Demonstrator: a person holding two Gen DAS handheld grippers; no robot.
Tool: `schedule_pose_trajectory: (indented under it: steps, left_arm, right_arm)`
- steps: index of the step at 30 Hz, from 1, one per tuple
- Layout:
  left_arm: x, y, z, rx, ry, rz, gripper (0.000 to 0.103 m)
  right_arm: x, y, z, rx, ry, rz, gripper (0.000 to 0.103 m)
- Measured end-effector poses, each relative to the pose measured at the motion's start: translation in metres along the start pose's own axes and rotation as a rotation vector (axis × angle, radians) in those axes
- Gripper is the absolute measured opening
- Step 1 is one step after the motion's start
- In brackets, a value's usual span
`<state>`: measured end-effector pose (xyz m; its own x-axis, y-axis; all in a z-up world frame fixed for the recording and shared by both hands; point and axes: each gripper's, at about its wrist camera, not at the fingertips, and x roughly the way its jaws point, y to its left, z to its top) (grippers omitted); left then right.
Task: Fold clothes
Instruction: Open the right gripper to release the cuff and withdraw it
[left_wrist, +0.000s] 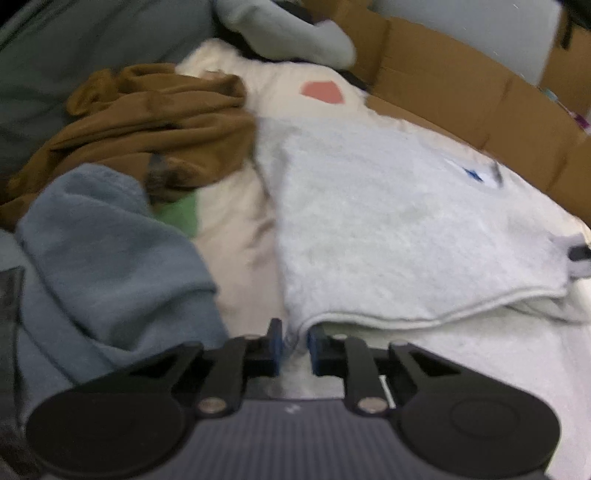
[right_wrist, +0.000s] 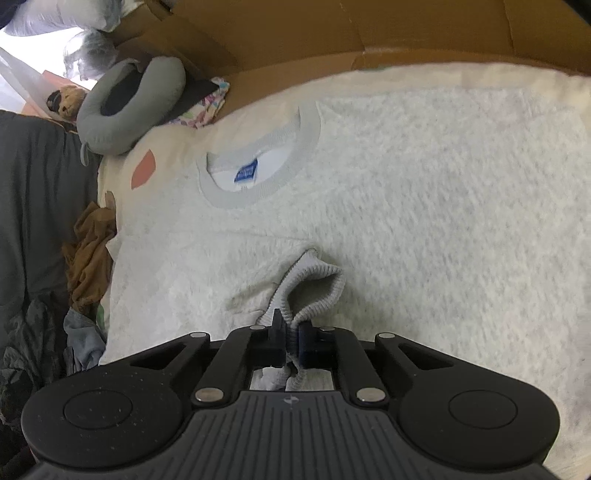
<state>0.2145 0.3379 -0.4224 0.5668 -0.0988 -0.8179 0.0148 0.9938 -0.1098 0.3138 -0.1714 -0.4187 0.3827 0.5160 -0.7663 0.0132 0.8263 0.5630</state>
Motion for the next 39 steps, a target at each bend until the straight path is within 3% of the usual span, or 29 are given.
schedule_pose_trajectory:
  steps: [4, 8, 13, 16, 22, 28, 32, 39]
  left_arm:
    - [0.004, 0.008, -0.003, -0.023, 0.011, 0.013, 0.011]
    - [0.01, -0.002, -0.012, 0.101, 0.011, 0.052, 0.012]
    - [-0.003, -0.009, -0.012, 0.123, 0.033, 0.061, 0.012]
    - [-0.019, -0.016, -0.008, 0.121, 0.043, 0.013, 0.012]
    - [-0.05, -0.031, 0.003, 0.096, -0.033, -0.104, 0.012]
    - [-0.015, -0.038, 0.016, 0.083, -0.067, -0.121, 0.012]
    - [0.02, -0.044, 0.016, 0.066, -0.036, -0.091, 0.012]
    - [0.039, -0.035, 0.004, 0.047, 0.004, -0.064, 0.01]
  right_arm:
    - [-0.003, -0.006, 0.003, 0.0, -0.016, -0.036, 0.003]
    - [0.012, -0.016, -0.003, 0.002, 0.017, -0.072, 0.003]
    - [0.017, -0.02, -0.006, 0.0, 0.025, -0.07, 0.003]
    - [0.015, -0.018, -0.006, -0.009, 0.023, -0.063, 0.005]
    - [0.011, -0.012, -0.004, -0.035, 0.018, -0.044, 0.004]
    - [0.0, -0.003, 0.004, -0.065, -0.003, -0.034, 0.004]
    - [-0.009, 0.006, 0.01, -0.087, -0.009, -0.065, 0.003]
    - [-0.001, 0.002, 0.01, -0.093, -0.004, -0.112, 0.004]
